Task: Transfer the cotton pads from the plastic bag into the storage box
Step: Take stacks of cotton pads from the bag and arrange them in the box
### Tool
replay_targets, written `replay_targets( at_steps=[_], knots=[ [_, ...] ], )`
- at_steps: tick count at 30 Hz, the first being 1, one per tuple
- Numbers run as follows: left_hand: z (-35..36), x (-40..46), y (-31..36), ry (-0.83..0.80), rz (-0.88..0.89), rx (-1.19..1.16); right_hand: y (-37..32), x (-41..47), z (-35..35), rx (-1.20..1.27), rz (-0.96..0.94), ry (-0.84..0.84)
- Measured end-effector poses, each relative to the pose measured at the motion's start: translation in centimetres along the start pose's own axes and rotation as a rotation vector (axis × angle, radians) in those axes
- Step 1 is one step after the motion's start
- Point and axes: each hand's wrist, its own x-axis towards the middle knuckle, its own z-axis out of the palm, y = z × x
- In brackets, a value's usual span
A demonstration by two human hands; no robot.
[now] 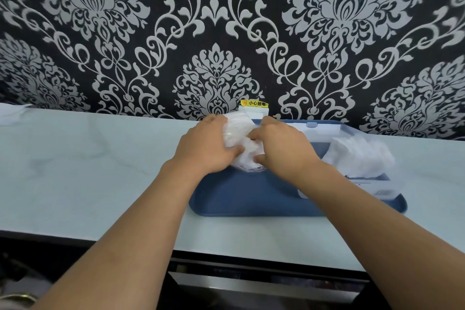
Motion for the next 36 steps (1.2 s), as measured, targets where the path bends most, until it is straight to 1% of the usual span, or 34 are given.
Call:
replay_targets(
  at_steps=[7,10,16,18,20,21,23,25,27,28,29,30,31,32,33,34,35,36],
  knots=[
    [0.7,-0.3,0.9,-0.043,0.030,0.095,0.3,0.1,0.4,0.124,-0.008,-0.037],
    [1.0,-0.2,1.0,-0.051,0.041,0.120,0.4,-0.1,0.1,0.172,-0.017,-0.077],
    [0.9,0.3,0.9,-0.052,0.036,0.104,0.5,-0.5,0.4,0.056,-0.043,-0.025],
    [0.9,0.3,0.7,-0.046,0.017,0.100,0.7,-0.4,0.5,0.092,-0.057,-0.014],
    [0.9,0.3,0.8,-0.041,-0.003,0.097,1.1,-0.8,0.3,0.232,-0.091,0.020],
    [0.9,0.3,0.8,-0.049,-0.016,0.102,1.3,-1.1,-0.1,0.359,-0.113,0.047],
    [0.7,0.7,0.4,-0.070,-0.020,0.093,1.7,-2.2,-1.5,0.706,-0.123,0.079],
    [0.4,0.9,-0.1,-0.110,-0.022,0.044,2.7,-3.4,-3.0,1.020,-0.066,0.095],
    [-0.3,0.6,-0.2,-0.168,-0.023,-0.008,3.9,-4.4,-3.9,1.209,0.045,0.055],
    [-1.0,0.2,0.1,-0.170,-0.015,-0.047,4.5,-4.7,-4.1,1.268,0.098,0.023],
    [-1.8,-0.5,0.8,-0.129,0.008,-0.114,4.9,-4.8,-4.3,1.309,0.135,-0.011],
    [-2.5,-1.2,2.0,-0.040,0.061,-0.225,5.4,-4.9,-4.4,1.334,0.160,-0.032],
    [-3.0,-1.9,3.4,0.066,0.129,-0.377,5.8,-4.9,-4.5,1.352,0.172,-0.044],
    [-3.3,-2.5,5.0,0.135,0.184,-0.557,6.1,-4.9,-4.6,1.369,0.181,-0.043],
    [-3.3,-3.1,6.8,0.127,0.205,-0.717,6.2,-4.9,-4.7,1.388,0.184,-0.036],
    [-2.8,-3.4,8.4,0.061,0.196,-0.850,6.3,-5.0,-4.8,1.398,0.181,-0.022],
    [-2.1,-3.6,9.8,-0.024,0.167,-0.934,6.5,-5.2,-4.9,1.386,0.168,0.001],
    [-1.4,-3.6,11.0,-0.095,0.126,-0.966,6.6,-5.4,-5.1,1.361,0.143,0.027]
  ],
)
